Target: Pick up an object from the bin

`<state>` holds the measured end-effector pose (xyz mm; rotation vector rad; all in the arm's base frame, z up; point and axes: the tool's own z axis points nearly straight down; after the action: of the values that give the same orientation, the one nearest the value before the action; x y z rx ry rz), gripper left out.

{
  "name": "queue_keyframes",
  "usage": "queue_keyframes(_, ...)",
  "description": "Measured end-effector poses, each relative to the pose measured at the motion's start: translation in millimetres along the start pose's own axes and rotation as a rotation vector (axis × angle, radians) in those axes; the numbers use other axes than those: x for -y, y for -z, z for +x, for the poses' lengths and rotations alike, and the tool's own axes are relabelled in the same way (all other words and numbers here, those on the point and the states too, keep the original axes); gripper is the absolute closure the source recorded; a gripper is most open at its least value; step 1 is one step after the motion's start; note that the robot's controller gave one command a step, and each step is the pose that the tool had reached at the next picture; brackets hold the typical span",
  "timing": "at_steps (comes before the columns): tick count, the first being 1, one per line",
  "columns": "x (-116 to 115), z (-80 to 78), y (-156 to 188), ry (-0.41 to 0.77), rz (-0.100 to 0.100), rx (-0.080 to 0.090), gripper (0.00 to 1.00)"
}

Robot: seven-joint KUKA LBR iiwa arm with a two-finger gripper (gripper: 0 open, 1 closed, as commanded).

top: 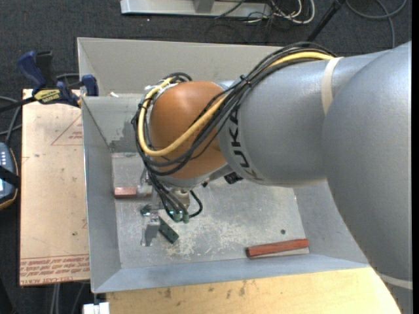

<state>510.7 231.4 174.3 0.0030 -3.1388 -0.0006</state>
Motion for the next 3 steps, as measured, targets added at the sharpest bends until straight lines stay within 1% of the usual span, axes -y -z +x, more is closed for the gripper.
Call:
queue_keyframes(1, 0.4, -1.0, 0.9, -0.002, -0.001, 0.002, 0.0)
queue_keyframes(2, 28.7, -9.6, -48.4, 0.058, -0.003, 0.009, 0.0)
queue_keyframes(3, 52.1, -22.1, -96.5, 0.146, -0.008, 0.021, 1.0)
